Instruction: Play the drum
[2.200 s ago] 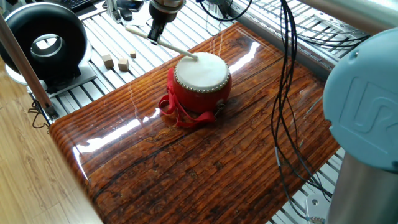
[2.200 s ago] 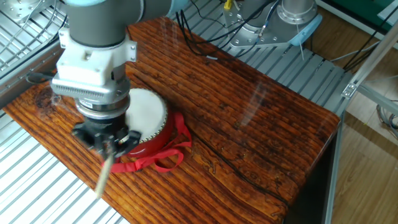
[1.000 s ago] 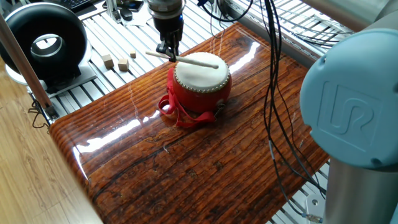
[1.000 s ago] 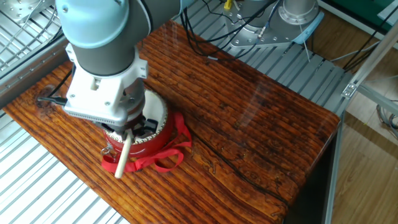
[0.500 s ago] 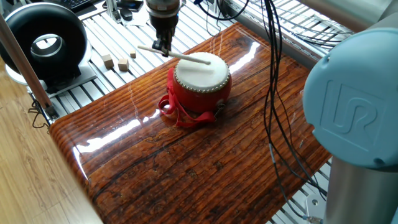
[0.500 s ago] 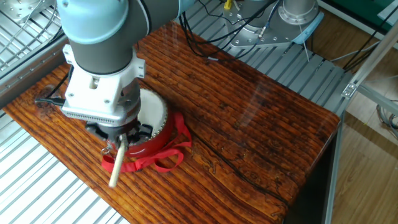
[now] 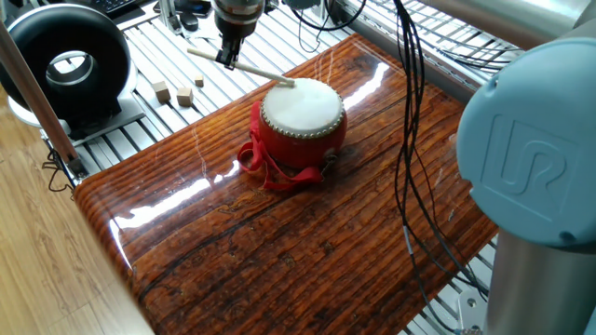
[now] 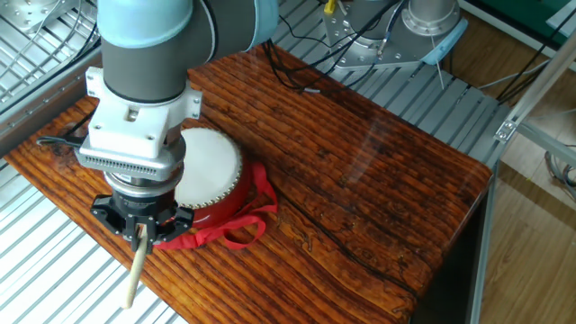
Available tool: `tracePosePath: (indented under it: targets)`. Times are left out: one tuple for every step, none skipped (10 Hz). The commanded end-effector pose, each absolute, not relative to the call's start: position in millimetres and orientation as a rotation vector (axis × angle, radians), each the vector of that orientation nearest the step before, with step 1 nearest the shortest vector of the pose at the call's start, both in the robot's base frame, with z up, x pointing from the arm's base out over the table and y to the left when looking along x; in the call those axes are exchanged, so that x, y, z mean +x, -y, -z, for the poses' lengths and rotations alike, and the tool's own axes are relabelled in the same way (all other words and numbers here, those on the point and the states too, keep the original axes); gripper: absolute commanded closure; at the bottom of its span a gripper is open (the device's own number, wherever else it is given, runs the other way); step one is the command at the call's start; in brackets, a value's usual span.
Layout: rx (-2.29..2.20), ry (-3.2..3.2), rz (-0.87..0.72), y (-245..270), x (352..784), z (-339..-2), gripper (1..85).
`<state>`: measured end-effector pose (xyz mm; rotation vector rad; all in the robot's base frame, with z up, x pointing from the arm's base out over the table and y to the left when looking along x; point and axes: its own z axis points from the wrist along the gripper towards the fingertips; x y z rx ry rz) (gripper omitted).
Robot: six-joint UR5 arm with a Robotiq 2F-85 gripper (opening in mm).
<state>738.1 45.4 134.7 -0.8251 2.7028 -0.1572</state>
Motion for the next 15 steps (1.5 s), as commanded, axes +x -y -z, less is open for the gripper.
tracePosePath:
  targets:
    - [-0.800, -2.806, 0.123, -41, 716, -127, 84.7]
    - [-0.817, -2.875, 0.168, -30, 700, -126, 84.7]
    - [-0.827, -2.950, 0.185, -23, 681, -125, 84.7]
    - [-0.815, -3.001, 0.175, -22, 668, -125, 84.7]
    - [-0.814, -3.010, 0.179, -19, 663, -128, 84.7]
    - [-0.806, -3.020, 0.162, -21, 655, -131, 84.7]
    - [-0.799, -3.025, 0.156, -21, 648, -135, 84.7]
    - [-0.805, -3.031, 0.161, -17, 643, -138, 84.7]
    - [-0.819, -3.038, 0.162, -12, 639, -138, 84.7]
    - [-0.835, -3.035, 0.159, -8, 635, -138, 84.7]
    - [-0.834, -3.059, 0.138, -6, 625, -138, 84.7]
    - [-0.836, -3.069, 0.144, 0, 620, -138, 84.7]
    - [-0.844, -3.068, 0.154, 5, 618, -138, 84.7]
    - [-0.850, -3.063, 0.150, 9, 616, -139, 84.7]
    - [-0.849, -3.057, 0.140, 9, 615, -139, 84.7]
